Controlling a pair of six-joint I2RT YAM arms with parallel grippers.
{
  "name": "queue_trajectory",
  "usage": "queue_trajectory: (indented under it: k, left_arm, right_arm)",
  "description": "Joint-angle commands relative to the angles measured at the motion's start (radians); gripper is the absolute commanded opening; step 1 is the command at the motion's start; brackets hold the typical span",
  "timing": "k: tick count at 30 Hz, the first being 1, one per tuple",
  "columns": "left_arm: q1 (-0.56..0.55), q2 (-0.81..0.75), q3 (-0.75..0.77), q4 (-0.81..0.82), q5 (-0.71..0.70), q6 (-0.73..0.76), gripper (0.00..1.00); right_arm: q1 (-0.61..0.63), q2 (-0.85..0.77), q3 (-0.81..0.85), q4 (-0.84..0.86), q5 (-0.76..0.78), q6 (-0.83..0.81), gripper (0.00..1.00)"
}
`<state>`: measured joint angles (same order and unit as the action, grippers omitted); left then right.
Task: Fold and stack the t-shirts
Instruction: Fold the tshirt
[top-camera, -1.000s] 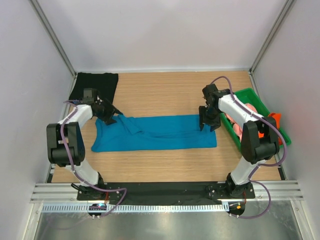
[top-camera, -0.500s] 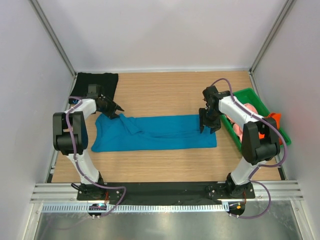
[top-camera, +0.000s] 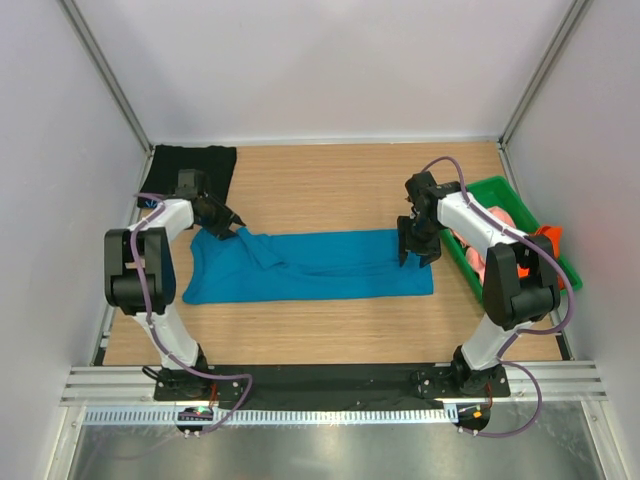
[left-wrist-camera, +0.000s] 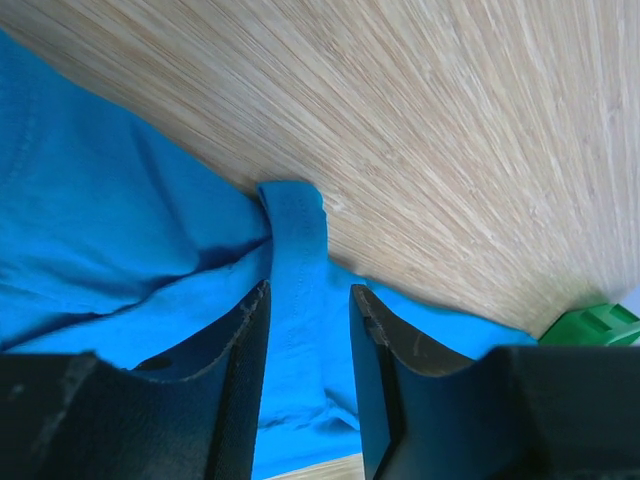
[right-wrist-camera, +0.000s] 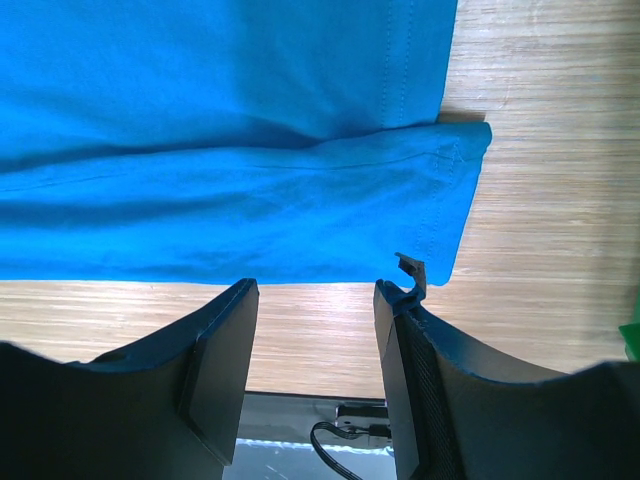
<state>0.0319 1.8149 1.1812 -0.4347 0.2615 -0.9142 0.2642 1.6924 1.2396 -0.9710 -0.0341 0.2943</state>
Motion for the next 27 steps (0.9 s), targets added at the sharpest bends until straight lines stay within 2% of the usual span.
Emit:
queue_trajectory:
  k: [1,8,16,27]
  left_arm:
    - [-0.024,0.018,0.021,0.025,-0.002,-0.006,0.38]
    - [-0.053,0.015,0.037,0.007,-0.025,-0.005,0.35]
    - [-0.053,-0.037,0.011,-0.024,-0.111,0.009,0.39]
    - [-0.055,0.004,0.012,-0.018,-0.096,0.006,0.39]
  right_arm:
    - [-0.002,-0.028,0.004,0.012,-0.013,0.0,0.57]
    - [-0.003,-0.031,0.0,0.014,-0.01,-0.003,0.57]
    - [-0.003,-0.033,-0.005,0.018,-0.015,-0.003,0.57]
    - [-0.003,-0.03,-0.002,0.017,-0.016,-0.007,0.57]
